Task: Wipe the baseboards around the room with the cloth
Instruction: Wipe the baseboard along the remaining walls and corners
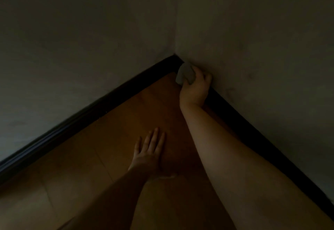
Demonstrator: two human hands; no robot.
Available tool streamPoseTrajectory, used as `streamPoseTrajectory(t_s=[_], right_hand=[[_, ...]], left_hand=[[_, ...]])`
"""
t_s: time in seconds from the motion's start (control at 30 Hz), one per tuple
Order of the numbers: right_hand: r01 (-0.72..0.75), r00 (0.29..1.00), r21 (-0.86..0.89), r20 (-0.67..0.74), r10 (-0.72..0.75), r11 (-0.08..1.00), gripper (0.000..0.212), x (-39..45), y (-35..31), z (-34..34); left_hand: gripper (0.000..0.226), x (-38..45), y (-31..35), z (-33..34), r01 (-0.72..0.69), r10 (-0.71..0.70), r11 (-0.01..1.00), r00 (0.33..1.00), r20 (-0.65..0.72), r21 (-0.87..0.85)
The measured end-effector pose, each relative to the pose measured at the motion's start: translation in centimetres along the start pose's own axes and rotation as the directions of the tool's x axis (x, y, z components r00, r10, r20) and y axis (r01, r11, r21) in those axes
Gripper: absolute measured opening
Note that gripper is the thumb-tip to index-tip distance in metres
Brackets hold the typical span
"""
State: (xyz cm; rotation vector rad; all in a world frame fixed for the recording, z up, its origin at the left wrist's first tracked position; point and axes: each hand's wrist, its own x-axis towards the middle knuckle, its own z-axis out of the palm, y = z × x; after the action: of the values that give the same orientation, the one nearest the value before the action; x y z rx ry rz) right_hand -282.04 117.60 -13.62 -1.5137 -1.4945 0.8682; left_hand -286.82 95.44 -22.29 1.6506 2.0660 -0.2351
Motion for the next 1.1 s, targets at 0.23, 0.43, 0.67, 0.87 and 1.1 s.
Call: streamPoseTrajectory(t_s=[0.23, 0.43, 0.67, 0.87, 1.1], right_hand=[[-0.045, 0.995, -0.015, -0.094, 0.044, 0.999, 0.045, -2.4, 3.2, -4.0], [0.037, 0.999, -0.069, -0.001, -0.037, 0.997, 0.048, -2.7, 2.4, -3.6], [-0.137, 0.988, 0.072, -0.058, 0.142, 0.988, 0.045, -2.9, 2.8, -5.9], [-0.113, 0.988, -0.019, -0.110, 0.110, 0.993, 0.040, -4.1, 4.5, -9.9], [-0.205, 0.968, -0.043, -0.155, 0.196, 0.978, 0.043, -6.1, 6.0, -14.9]], left_hand=[[0.137, 0.0, 0.0, 0.0, -0.007, 0.007, 1.000, 1.000, -0.020, -0.002], [0.136, 0.1, 0.0, 0.2, -0.002, 0.002, 1.000, 1.000, -0.023, -0.014], [0.136, 0.0, 0.0, 0.3, 0.007, -0.007, 1.000, 1.000, -0.024, 0.001], [0.135, 0.2, -0.2, 0.2, 0.012, -0.012, 1.000, 1.000, -0.014, -0.008], [0.134, -0.3, 0.5, -0.9, 0.020, -0.020, 1.000, 1.000, 0.002, 0.022]])
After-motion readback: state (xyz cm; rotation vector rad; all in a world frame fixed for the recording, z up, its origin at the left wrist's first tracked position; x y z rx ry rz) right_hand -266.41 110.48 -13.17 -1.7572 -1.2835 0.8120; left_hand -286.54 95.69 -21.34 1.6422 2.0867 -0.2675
